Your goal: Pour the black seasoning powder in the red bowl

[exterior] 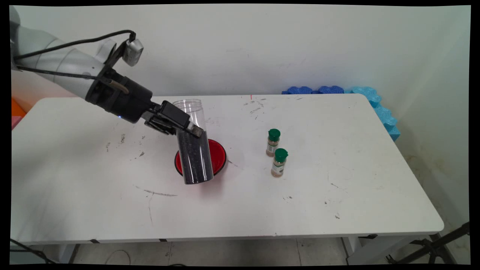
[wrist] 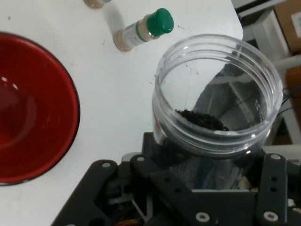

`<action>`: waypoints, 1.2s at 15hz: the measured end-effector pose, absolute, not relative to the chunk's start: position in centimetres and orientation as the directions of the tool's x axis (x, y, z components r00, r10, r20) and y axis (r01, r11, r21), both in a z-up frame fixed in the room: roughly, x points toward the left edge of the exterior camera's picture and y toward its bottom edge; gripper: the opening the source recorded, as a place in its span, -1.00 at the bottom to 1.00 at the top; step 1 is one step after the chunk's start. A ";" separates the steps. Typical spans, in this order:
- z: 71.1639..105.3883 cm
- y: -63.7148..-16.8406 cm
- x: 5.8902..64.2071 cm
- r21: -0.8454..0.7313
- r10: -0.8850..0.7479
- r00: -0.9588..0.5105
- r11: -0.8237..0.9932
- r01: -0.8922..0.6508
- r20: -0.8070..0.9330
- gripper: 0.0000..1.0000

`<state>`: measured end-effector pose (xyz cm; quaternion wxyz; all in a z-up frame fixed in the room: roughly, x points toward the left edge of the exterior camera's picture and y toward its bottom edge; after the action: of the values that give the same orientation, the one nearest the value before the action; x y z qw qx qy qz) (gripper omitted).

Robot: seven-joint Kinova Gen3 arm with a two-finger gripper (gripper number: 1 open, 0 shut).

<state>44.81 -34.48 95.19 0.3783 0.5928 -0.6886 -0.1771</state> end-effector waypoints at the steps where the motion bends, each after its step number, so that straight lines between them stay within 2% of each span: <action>1: 94.9 -34.6 44.9 0.711 -0.961 0.026 0.186 -0.678 0.276 -1.00; 9: 92.8 -35.5 45.2 0.774 -0.973 0.227 -0.109 -0.624 0.046 -1.00; 18: 90.7 -36.8 45.1 0.771 -0.903 0.388 -0.377 -0.514 -0.183 -1.00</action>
<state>45.10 -36.76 90.65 0.3165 0.7706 -0.4598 -0.3076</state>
